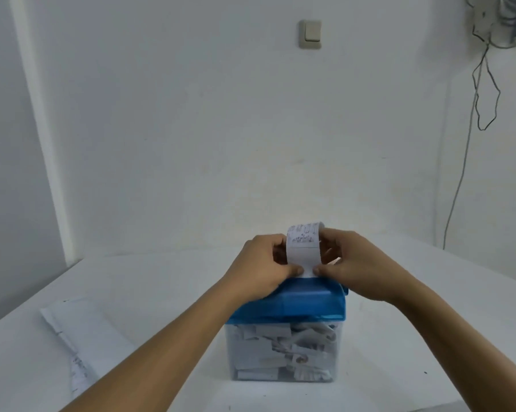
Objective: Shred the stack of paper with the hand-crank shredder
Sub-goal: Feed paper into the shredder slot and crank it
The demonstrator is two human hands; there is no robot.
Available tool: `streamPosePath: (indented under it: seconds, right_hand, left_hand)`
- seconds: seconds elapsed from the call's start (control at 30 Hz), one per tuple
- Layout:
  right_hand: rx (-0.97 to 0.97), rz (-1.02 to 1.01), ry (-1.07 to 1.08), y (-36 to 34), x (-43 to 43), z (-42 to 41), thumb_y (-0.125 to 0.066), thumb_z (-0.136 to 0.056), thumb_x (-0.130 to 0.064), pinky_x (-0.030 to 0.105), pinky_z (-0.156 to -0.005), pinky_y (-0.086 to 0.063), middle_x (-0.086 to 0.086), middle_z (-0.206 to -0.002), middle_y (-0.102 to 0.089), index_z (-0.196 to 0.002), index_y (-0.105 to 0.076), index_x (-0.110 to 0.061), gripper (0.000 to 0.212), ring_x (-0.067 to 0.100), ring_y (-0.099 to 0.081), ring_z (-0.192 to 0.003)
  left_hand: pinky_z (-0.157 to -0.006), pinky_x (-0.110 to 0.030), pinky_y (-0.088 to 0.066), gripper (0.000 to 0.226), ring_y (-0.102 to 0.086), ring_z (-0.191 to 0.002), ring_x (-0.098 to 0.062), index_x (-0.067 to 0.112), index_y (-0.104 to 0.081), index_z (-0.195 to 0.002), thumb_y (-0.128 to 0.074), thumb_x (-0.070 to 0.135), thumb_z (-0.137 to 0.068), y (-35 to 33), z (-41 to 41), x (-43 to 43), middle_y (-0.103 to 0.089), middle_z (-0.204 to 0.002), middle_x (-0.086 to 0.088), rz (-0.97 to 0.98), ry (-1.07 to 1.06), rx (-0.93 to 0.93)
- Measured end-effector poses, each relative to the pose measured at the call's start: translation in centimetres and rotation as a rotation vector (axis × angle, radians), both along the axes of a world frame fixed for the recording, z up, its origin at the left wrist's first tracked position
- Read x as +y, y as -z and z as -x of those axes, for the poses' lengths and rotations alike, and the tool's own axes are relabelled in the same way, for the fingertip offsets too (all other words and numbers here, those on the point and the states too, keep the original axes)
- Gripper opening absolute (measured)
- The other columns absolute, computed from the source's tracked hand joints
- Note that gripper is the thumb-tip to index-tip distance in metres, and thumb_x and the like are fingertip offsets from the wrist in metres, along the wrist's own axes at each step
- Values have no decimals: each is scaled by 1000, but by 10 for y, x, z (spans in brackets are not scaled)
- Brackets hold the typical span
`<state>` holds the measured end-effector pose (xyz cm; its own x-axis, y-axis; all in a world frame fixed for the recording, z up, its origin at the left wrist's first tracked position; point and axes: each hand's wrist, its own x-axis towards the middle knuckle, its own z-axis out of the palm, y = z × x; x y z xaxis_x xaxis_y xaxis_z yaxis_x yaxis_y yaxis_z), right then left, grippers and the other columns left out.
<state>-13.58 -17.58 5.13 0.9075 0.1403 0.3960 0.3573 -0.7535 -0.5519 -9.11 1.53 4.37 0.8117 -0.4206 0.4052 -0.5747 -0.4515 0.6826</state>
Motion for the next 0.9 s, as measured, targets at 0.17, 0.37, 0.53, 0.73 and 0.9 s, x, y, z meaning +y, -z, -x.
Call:
streamPosePath:
  seconds: [0.17,0.37,0.53,0.73,0.9]
  right_hand:
    - [-35,34,31,2,-2,2,-70,-89,-21,24,-84,-58,-15,-106,-69,-130,-61,-29,42,6,-65,-95]
    - [0,84,33,0,-2,3,-68,-91,-22,28,-79,-58,-16,-91,-70,-122,-61,-35,35,9,-64,-87]
    - [-14,53,50,6,2,3,-68,-92,-25,25,-78,-58,-15,-95,-70,-120,-59,-36,32,9,-65,-89]
    - [-207,-360,187,41,-19,14,-55,-99,-15,21,-80,-52,-14,-95,-72,-107,-65,-36,25,-1,-65,-93]
    - [-255,-11,295,114,-22,29,-51,-91,6,9,-103,-37,-20,-131,-55,-129,-44,-50,68,-19,-46,-116]
  left_hand:
    - [-77,-11,-52,41,-69,-92,3,29,-71,-121,-83,19,-82,5,-4,4,-75,-105,16,8,-1,11]
    - [-83,-22,-56,42,-67,-90,-2,28,-70,-126,-81,31,-85,2,-4,5,-73,-104,14,-81,-4,41]
    - [-91,-26,-53,36,-62,-102,-8,26,-70,-126,-75,35,-91,3,0,3,-67,-113,11,-138,-25,10]
    - [-99,-40,-52,27,-63,-106,-7,33,-72,-117,-72,39,-91,5,-1,3,-67,-116,16,-157,-20,26]
    - [-96,-36,-55,29,-63,-107,-11,26,-70,-121,-72,35,-93,5,1,3,-67,-118,11,-158,-26,32]
